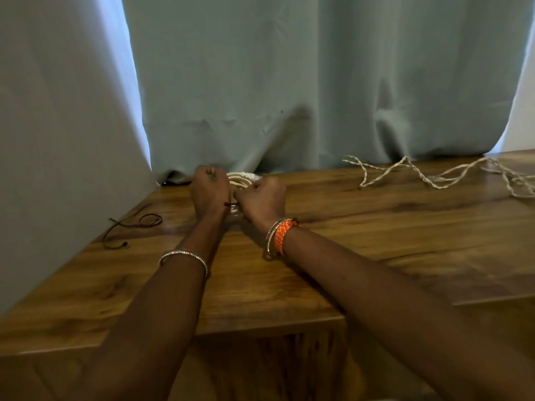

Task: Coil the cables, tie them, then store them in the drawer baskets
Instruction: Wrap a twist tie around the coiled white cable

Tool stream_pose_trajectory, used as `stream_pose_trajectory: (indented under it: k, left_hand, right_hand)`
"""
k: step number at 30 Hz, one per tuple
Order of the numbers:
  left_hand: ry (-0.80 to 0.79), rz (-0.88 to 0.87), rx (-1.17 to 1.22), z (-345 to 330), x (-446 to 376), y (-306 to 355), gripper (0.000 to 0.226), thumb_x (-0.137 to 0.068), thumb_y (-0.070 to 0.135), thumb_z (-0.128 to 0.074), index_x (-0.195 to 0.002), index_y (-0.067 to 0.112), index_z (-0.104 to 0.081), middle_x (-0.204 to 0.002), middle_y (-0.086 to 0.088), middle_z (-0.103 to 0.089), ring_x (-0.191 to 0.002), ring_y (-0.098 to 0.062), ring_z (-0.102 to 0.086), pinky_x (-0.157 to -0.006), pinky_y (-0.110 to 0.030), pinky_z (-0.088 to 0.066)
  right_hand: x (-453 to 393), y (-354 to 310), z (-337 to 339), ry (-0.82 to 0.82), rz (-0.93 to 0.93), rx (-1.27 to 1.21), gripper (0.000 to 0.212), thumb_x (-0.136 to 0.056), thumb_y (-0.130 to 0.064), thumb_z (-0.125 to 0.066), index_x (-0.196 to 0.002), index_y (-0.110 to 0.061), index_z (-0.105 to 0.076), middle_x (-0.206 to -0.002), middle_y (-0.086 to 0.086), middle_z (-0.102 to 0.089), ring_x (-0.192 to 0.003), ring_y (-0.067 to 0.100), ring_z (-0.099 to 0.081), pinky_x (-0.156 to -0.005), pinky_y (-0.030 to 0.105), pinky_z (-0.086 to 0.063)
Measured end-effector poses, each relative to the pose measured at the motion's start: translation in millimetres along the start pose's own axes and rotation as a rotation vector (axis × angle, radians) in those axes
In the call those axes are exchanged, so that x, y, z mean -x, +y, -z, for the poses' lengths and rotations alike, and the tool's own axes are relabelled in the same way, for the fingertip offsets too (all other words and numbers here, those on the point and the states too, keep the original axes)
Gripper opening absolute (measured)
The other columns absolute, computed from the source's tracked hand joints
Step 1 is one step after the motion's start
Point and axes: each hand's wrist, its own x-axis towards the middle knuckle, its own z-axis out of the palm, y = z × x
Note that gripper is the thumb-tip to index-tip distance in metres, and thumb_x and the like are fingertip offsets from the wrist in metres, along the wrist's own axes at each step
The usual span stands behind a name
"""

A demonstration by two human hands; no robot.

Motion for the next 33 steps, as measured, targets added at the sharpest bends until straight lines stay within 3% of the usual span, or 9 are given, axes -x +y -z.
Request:
stream_pose_trajectory:
  k: [5, 10, 14, 18, 20, 23, 28, 31, 33]
  left_hand:
    - [-0.075, -0.135, 0.162, -13.6, 12.5, 12.1, 0.022, -0.093, 0.009, -0.039, -0.106, 0.002, -0.055, -0.101, -0.015, -0.061, -0.092, -0.026, -0.054, -0.074, -0.03, -0.038]
    - [-0.172, -0.202, 0.145, -14.8, 16.5, 16.0, 0.032, -0.091, 0.004, -0.032, -0.118, 0.009, -0.049, -0.081, -0.003, -0.053, -0.079, -0.024, -0.052, -0.065, -0.029, -0.034]
    - [-0.188, -0.268, 0.1, -9.3, 10.5, 14.2, 0.039, -0.091, 0.008, -0.034, -0.129, 0.012, -0.043, -0.09, -0.017, -0.056, -0.095, -0.036, -0.054, -0.073, -0.032, -0.037]
    - [-0.081, -0.233, 0.087, -5.6, 16.1, 27.3, 0.045, -0.091, 0.011, -0.038, -0.136, 0.012, -0.033, -0.113, -0.021, -0.054, -0.094, -0.018, -0.039, -0.073, -0.022, -0.028]
    - [-0.045, -0.16, 0.114, -6.6, 18.8, 31.1, 0.039, -0.092, 0.012, -0.037, -0.131, 0.009, -0.036, -0.114, -0.019, -0.053, -0.092, -0.016, -0.038, -0.073, -0.024, -0.028]
    - [0.047, -0.058, 0.185, -9.9, 17.3, 28.2, 0.021, -0.094, 0.011, -0.036, -0.1, 0.0, -0.052, -0.106, -0.023, -0.058, -0.093, -0.029, -0.051, -0.072, -0.033, -0.034]
    - [0.065, -0.042, 0.232, -17.7, 14.1, 18.3, 0.03, -0.089, 0.005, -0.038, -0.074, -0.012, -0.058, -0.086, -0.032, -0.061, -0.085, -0.041, -0.056, -0.072, -0.045, -0.041]
    - [-0.012, -0.136, 0.211, -18.9, 12.8, 12.8, 0.032, -0.089, 0.006, -0.037, -0.059, 0.002, -0.047, -0.06, -0.013, -0.05, -0.066, -0.027, -0.045, -0.062, -0.038, -0.033]
    - [-0.043, -0.213, 0.188, -18.4, 13.0, 10.5, 0.029, -0.087, 0.013, -0.036, -0.059, 0.007, -0.04, -0.056, 0.001, -0.04, -0.063, -0.019, -0.039, -0.058, -0.034, -0.03]
  right_hand:
    - [-8.2, -2.5, -1.2, 0.137, -0.3, -0.299, 0.011, -0.079, -0.004, -0.066, -0.073, 0.005, -0.067, -0.067, 0.017, -0.066, -0.048, 0.022, -0.059, -0.037, 0.021, -0.044]
    - [-7.8, -2.3, -2.5, 0.151, -0.455, -0.429, 0.01, -0.08, -0.009, -0.069, -0.075, -0.002, -0.066, -0.073, 0.011, -0.066, -0.057, 0.018, -0.057, -0.045, 0.021, -0.047]
    - [-6.2, -8.4, -3.4, 0.063, -0.544, -0.525, 0.01, -0.084, -0.008, -0.066, -0.076, -0.01, -0.059, -0.074, 0.005, -0.06, -0.055, 0.012, -0.051, -0.042, 0.02, -0.041]
    - [-7.3, -11.0, -0.4, 0.095, -0.447, -0.465, 0.017, -0.082, -0.012, -0.068, -0.066, -0.011, -0.062, -0.063, 0.001, -0.059, -0.053, 0.012, -0.052, -0.046, 0.023, -0.042]
    - [-6.7, -11.6, 0.8, 0.102, -0.406, -0.435, 0.01, -0.082, -0.014, -0.069, -0.076, -0.006, -0.069, -0.068, 0.004, -0.064, -0.059, 0.015, -0.058, -0.053, 0.027, -0.05]
    - [-7.2, -9.9, -0.4, 0.095, -0.371, -0.399, 0.009, -0.082, -0.014, -0.069, -0.087, -0.006, -0.072, -0.079, 0.006, -0.07, -0.074, 0.021, -0.066, -0.067, 0.033, -0.058]
    - [-9.3, -9.2, -3.9, 0.059, -0.396, -0.392, 0.009, -0.086, -0.008, -0.062, -0.088, -0.004, -0.069, -0.085, 0.009, -0.068, -0.072, 0.018, -0.062, -0.056, 0.025, -0.051]
    - [-12.2, -11.6, -4.8, -0.003, -0.475, -0.493, 0.017, -0.088, -0.007, -0.059, -0.102, -0.002, -0.067, -0.097, 0.01, -0.069, -0.083, 0.021, -0.065, -0.069, 0.031, -0.057]
    - [-16.6, -12.3, -3.8, -0.046, -0.515, -0.526, 0.023, -0.088, -0.008, -0.059, -0.109, -0.003, -0.066, -0.103, 0.011, -0.069, -0.091, 0.023, -0.066, -0.077, 0.034, -0.058]
